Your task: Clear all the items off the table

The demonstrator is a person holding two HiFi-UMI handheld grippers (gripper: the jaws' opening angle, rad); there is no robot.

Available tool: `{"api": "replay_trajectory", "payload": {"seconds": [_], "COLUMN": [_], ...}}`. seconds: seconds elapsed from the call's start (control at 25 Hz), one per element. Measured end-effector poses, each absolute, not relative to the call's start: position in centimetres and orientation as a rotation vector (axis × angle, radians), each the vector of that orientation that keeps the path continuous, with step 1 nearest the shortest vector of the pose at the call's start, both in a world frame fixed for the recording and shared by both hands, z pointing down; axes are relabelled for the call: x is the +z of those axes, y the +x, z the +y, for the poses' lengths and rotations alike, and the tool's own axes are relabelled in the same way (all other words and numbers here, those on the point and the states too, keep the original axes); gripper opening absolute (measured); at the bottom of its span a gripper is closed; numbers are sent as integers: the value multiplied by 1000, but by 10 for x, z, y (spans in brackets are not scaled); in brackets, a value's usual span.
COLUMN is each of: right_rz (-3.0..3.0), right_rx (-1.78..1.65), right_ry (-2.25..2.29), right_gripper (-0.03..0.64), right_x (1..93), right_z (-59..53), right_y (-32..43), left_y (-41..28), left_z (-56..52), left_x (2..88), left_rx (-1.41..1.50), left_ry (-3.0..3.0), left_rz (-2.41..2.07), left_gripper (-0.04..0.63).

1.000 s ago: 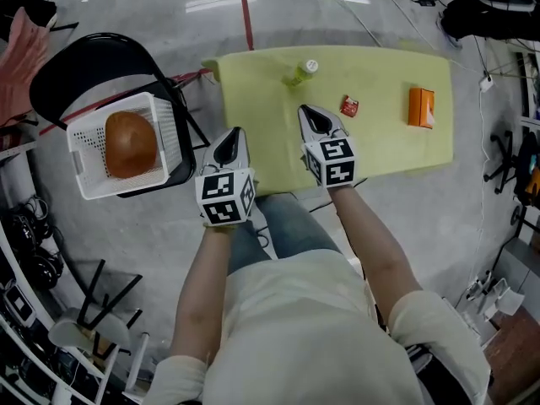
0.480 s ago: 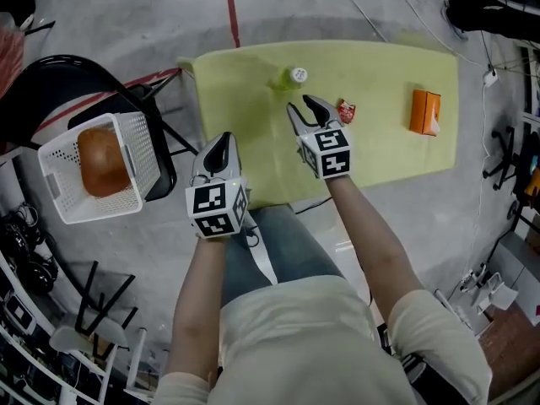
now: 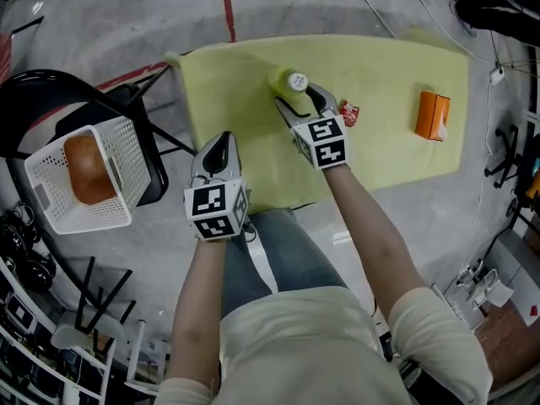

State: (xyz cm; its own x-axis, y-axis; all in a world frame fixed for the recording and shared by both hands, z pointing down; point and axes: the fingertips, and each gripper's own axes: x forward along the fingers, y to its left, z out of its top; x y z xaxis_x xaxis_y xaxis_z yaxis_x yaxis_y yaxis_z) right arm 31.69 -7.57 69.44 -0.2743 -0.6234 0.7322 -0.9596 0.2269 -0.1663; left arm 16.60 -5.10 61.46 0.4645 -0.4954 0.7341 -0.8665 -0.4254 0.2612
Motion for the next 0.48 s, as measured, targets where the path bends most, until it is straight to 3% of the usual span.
{"api": "replay_trajectory", "payload": {"seconds": [0.48], "right_rz": [-2058], "right_rx": [734], "right_ry": [1374], "right_gripper": [314], "right_x": [717], "right_z": [-108], "right_y": [308], "left_y": [166], "left_z": [-53], "left_x": [641], "left_rx": [778], "left_ry": [2034], "left_rz": [-1125], "left_gripper": [9]}}
